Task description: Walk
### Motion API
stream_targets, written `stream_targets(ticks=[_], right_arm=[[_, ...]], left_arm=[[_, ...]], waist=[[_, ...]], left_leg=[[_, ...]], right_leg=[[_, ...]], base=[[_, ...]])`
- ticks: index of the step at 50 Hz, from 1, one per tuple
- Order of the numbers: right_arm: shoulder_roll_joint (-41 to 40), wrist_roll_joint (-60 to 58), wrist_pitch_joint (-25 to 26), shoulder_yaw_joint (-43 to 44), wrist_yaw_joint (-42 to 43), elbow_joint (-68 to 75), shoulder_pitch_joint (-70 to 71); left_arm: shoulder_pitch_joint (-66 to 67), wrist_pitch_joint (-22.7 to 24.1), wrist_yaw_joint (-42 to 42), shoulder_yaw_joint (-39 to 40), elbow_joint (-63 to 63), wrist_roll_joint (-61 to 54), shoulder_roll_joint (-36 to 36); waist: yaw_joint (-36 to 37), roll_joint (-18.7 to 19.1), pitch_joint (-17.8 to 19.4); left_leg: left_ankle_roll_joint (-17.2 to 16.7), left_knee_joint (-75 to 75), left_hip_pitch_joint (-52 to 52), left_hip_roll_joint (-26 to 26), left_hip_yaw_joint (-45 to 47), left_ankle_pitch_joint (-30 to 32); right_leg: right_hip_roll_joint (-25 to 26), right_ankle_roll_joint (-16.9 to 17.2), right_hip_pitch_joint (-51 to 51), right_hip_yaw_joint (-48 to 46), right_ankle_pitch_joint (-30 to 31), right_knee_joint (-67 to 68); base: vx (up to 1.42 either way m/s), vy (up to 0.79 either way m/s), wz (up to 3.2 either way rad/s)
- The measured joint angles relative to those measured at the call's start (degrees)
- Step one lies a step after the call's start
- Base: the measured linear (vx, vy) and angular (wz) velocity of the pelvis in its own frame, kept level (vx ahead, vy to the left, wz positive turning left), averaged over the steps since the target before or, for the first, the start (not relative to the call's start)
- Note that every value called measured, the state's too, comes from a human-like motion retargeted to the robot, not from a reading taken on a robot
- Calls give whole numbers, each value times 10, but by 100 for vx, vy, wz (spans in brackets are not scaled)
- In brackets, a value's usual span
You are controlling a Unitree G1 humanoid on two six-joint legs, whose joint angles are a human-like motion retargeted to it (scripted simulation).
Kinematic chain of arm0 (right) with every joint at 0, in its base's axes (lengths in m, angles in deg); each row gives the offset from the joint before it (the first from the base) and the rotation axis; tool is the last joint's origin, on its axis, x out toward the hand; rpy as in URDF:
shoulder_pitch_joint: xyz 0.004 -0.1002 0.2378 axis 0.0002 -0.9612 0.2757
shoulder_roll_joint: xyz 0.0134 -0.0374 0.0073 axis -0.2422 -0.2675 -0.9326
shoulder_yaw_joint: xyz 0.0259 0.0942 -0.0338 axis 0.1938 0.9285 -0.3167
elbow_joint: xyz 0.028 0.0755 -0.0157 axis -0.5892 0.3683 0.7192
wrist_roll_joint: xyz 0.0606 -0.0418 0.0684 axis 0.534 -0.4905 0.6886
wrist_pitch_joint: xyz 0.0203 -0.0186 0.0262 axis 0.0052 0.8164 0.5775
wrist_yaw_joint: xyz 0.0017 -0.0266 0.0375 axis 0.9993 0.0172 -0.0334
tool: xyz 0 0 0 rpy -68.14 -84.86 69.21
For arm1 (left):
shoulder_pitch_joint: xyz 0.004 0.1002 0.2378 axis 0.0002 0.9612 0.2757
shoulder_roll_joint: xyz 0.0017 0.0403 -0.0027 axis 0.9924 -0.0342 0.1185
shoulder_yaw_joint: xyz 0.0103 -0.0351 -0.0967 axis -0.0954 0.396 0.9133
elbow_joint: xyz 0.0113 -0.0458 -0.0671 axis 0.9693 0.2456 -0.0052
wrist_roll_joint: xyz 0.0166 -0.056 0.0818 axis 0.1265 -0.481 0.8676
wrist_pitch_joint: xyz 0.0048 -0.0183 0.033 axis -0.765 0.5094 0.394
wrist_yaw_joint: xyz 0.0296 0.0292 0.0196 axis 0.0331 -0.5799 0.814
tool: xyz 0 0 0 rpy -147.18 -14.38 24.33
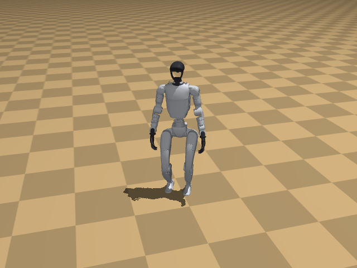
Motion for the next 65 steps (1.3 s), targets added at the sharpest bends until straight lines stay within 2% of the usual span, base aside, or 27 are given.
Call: stream_targets(ticks=[4,10,12,15,21,23,26,32,36,38,41,45,50,51,56,61,65], right_arm=[[1,3,2,4,-5,5,5],[14,9,-6,6,0,-16,-4],[25,12,-7,8,5,-32,6],[38,14,-16,12,16,-50,1],[44,15,-23,28,39,-69,5],[42,14,-21,38,43,-63,19],[39,13,-18,50,48,-54,15],[29,19,-8,81,40,-17,21],[14,25,-5,88,35,-5,13],[12,33,-5,93,30,6,23],[18,49,-6,111,33,10,10],[51,89,-16,156,52,-9,-10],[111,147,-49,239,113,-114,-57],[120,156,-52,259,136,-166,-75],[178,178,-102,341,219,-393,-127],[228,138,-136,365,281,-619,-119],[266,96,-138,311,296,-693,-62]], left_arm=[[-14,3,-2,17,-4,-28,8],[-17,16,-27,50,-24,-78,31],[-28,20,-42,69,-31,-99,45],[-20,30,-62,88,-43,-114,60],[-15,31,-95,123,-55,-108,83],[-21,25,-100,135,-50,-98,90],[-10,20,-101,145,-43,-90,83],[-10,14,-80,169,-10,-85,67],[6,13,-70,182,11,-92,49],[0,16,-60,198,35,-107,55],[15,23,-65,235,50,-145,61],[42,44,-87,324,55,-243,103],[107,91,-133,450,11,-353,160],[121,100,-148,474,-11,-366,166],[169,154,-206,543,-112,-364,192],[141,187,-265,506,-236,-271,204],[85,176,-275,404,-297,-192,205]], waist=[[-2,-8,1],[-4,-25,11],[-8,-27,2],[-12,-40,11],[-17,-55,10],[-16,-58,1],[-15,-75,0],[12,-78,13],[19,-89,20],[31,-70,22],[39,-66,31],[50,-51,33],[68,-13,49],[77,6,53],[93,49,68],[93,58,53],[79,49,16]], left_leg=[[-2,-45,16,-7,0,17],[-4,-11,-4,-17,6,10],[-7,-74,4,-18,2,41],[-7,-40,-11,-28,9,36],[-5,-8,-48,-37,13,33],[-4,-61,-37,-39,7,57],[1,-44,-49,-53,11,58],[5,-98,-11,-39,6,78],[10,-44,-32,-45,17,63],[8,-43,-29,-18,15,55],[6,5,-45,-9,24,44],[1,71,-72,14,30,28],[-29,214,-119,47,11,34],[-40,247,-128,63,-4,29],[-53,349,-160,96,-26,7],[-62,279,-177,76,-36,33],[-87,129,-183,28,-51,122]], right_leg=[[-9,3,-2,-5,4,-8],[-27,14,-27,-10,1,38],[-28,17,-46,-14,19,26],[-47,24,-72,-27,28,74],[-79,19,-124,-57,33,151],[-82,14,-132,-61,35,145],[-98,12,-129,-56,23,147],[-65,6,-73,-53,17,46],[-72,8,-68,-47,1,45],[-38,4,-43,-53,16,-11],[-32,7,-40,-49,14,-7],[-5,9,-32,-42,19,-27],[49,2,-18,-25,30,-32],[76,-3,-1,-22,44,-59],[130,-16,11,-2,51,-54],[134,2,2,23,83,-67],[104,25,-26,37,131,-90]], base=[[3,1,1],[0,0,0],[0,0,0],[-10,0,-5],[-8,-1,-7],[0,0,0],[-2,-1,1],[1,-5,-29],[-3,-6,-23],[6,-8,-58],[-2,-8,-40],[4,-10,-52],[4,-10,-88],[7,-8,-118],[8,-4,-82],[8,1,-45],[1,0,-6]])
